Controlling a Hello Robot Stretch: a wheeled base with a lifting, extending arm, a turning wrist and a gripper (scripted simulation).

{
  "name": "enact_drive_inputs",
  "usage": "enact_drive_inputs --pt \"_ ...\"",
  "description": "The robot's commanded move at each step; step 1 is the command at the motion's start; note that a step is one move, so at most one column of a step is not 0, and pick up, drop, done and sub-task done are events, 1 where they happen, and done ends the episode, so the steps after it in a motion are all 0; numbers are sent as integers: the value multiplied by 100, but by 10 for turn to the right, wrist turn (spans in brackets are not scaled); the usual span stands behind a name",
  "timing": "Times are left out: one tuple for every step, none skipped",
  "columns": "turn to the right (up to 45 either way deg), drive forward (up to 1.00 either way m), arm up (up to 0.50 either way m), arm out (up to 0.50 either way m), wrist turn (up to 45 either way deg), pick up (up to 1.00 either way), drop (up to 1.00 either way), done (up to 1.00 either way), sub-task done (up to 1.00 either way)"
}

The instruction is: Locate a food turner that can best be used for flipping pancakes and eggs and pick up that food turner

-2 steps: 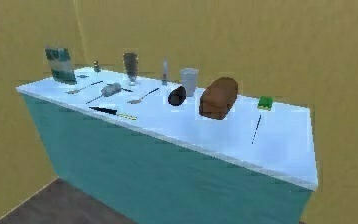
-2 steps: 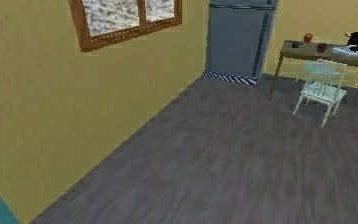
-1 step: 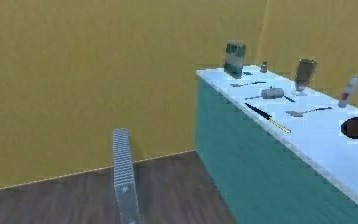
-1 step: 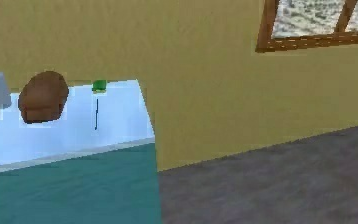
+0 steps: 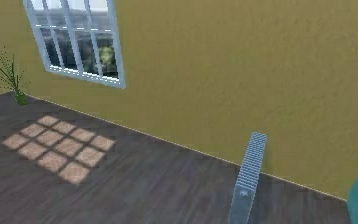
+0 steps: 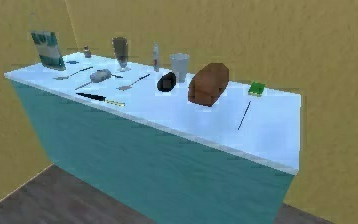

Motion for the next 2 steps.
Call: enact_drive_inputs --pt "-60 0 0 0 0 0 0 0 0" --pt "450 0 0 0 0 0 0 0 0"
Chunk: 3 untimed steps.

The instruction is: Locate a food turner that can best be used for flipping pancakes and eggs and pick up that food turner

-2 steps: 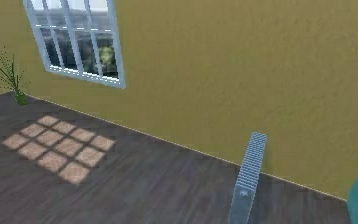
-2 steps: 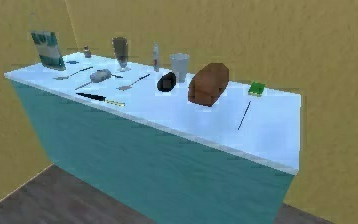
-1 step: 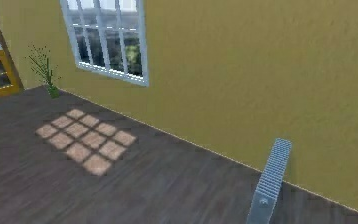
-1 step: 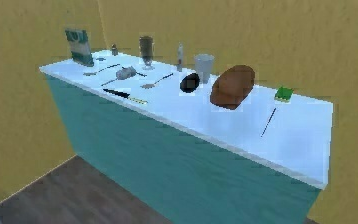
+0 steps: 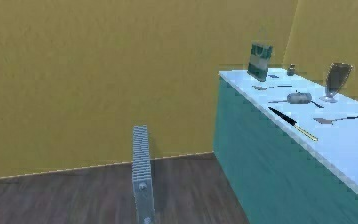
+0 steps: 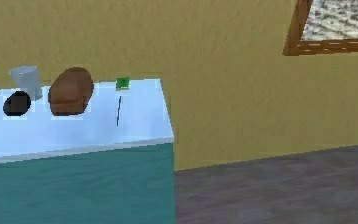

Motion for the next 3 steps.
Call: enact_drive_inputs --pt "210 0 0 0 0 0 0 0 0" --pt "0 50 0 0 0 0 0 0 0" --pt "-450 0 0 0 0 0 0 0 0"
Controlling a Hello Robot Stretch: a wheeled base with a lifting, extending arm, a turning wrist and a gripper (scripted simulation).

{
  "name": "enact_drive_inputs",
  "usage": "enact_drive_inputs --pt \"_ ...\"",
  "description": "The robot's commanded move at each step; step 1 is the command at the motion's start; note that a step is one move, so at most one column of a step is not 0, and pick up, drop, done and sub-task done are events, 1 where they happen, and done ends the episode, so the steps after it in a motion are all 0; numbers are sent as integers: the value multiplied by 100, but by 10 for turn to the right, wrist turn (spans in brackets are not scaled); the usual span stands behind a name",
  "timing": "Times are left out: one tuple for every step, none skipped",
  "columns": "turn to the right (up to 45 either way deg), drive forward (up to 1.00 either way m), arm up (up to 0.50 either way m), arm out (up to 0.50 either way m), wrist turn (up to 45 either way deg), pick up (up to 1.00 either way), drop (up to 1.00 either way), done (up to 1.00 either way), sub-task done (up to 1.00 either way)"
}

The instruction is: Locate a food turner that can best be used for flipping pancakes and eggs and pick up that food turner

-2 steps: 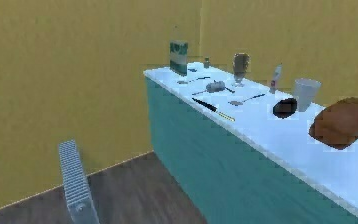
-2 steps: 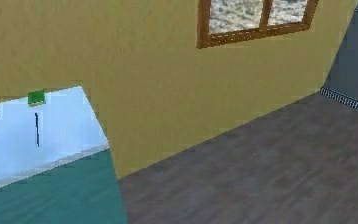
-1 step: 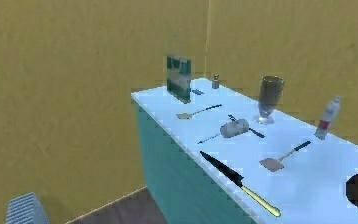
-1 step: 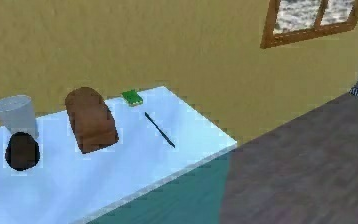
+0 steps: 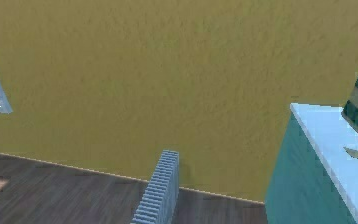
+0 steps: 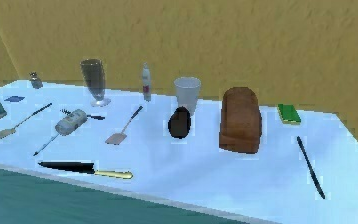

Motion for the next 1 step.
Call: enact_drive_inputs --pt "-90 0 0 0 0 0 0 0 0"
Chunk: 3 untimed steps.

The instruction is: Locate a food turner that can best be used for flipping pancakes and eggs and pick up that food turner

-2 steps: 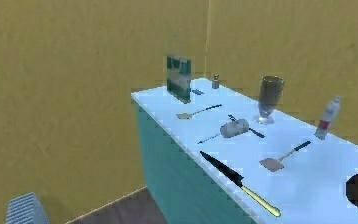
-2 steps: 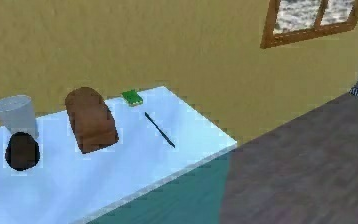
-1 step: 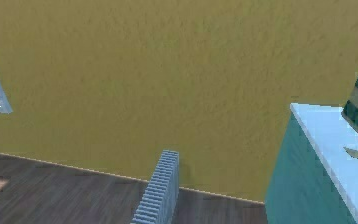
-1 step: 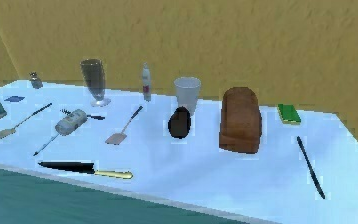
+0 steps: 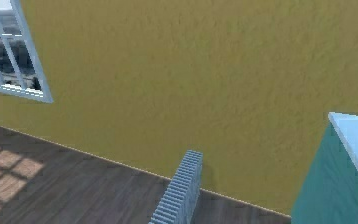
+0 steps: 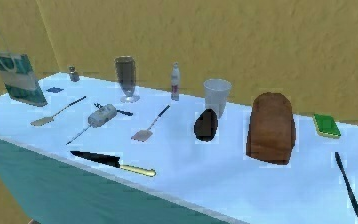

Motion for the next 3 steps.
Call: enact_drive_inputs --pt "0 0 50 0 0 0 0 0 0" --pt "0 0 38 0 0 0 0 0 0" --pt "0 0 0 32 0 0 0 0 0"
